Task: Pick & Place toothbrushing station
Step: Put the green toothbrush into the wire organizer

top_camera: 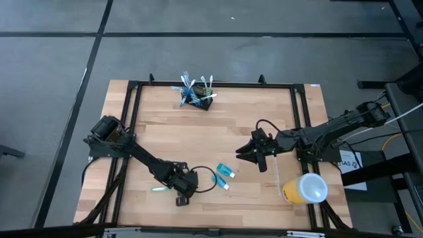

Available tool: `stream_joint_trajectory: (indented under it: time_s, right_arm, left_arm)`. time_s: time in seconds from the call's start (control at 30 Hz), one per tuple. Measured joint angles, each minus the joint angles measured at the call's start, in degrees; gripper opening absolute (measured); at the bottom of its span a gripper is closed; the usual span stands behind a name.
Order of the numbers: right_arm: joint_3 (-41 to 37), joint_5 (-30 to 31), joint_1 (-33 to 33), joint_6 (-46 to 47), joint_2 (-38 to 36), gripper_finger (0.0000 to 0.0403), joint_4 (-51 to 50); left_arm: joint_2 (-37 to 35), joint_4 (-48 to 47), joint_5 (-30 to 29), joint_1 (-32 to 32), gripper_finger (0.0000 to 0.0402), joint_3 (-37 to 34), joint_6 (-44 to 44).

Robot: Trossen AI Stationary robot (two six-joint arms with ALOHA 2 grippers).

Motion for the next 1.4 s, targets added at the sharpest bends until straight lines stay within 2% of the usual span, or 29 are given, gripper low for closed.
stream_joint_trajectory:
  time_s: [0.17, 0.3, 0.4, 0.5, 0.73, 0.9, 1.0, 1.07, 1.23, 1.4]
  right_arm:
    - [0.0, 0.0, 0.0, 1.0, 0.0, 0.0144, 0.0]
    - [0.0, 0.0, 0.0, 1.5, 0.0, 0.0144, 0.0]
    - [0.0, 0.4, 0.0, 1.5, 0.0, 0.0144, 0.0]
    - [0.0, 0.6, 0.0, 1.5, 0.0, 0.0144, 0.3]
    - [0.0, 2.3, 0.0, 0.9, -0.1, 0.0144, 1.4]
    - [0.0, 3.5, 0.0, -0.5, -0.1, 0.0144, 2.0]
    - [0.0, 3.8, 0.0, -1.3, -0.1, 0.0144, 2.2]
    - [0.0, 4.9, 0.0, -1.6, -0.1, 0.0144, 2.2]
    - [0.0, 5.2, 0.0, -1.6, -0.1, 0.0144, 2.7]
    - [0.0, 5.1, 0.0, -1.4, -0.1, 0.0144, 2.7]
  left_arm:
    - [-0.2, -0.3, -2.5, 0.3, 0.0017, -0.1, -0.6]
    - [-2.1, 0.1, -8.0, 1.4, 0.0003, -0.1, -1.4]
    - [-5.0, -0.1, -14.5, 2.7, 0.0002, -0.1, -1.7]
    - [-9.7, -0.5, -24.8, 4.6, 0.0002, -0.1, -2.0]
    - [-25.5, -4.3, -58.7, 10.6, 0.0002, -0.5, -3.7]
    - [-31.9, -3.8, -72.2, 14.9, 0.0002, -1.8, 0.0]
    - [-33.1, -2.9, -79.7, 16.9, 0.0001, -3.5, -4.7]
    - [-33.4, -2.9, -82.8, 18.7, 0.0001, -5.6, -12.0]
    - [-32.8, -2.8, -83.9, 22.2, 0.0001, -11.3, -27.7]
    - [-32.7, -1.9, -83.2, 23.5, 0.0001, -13.1, -30.7]
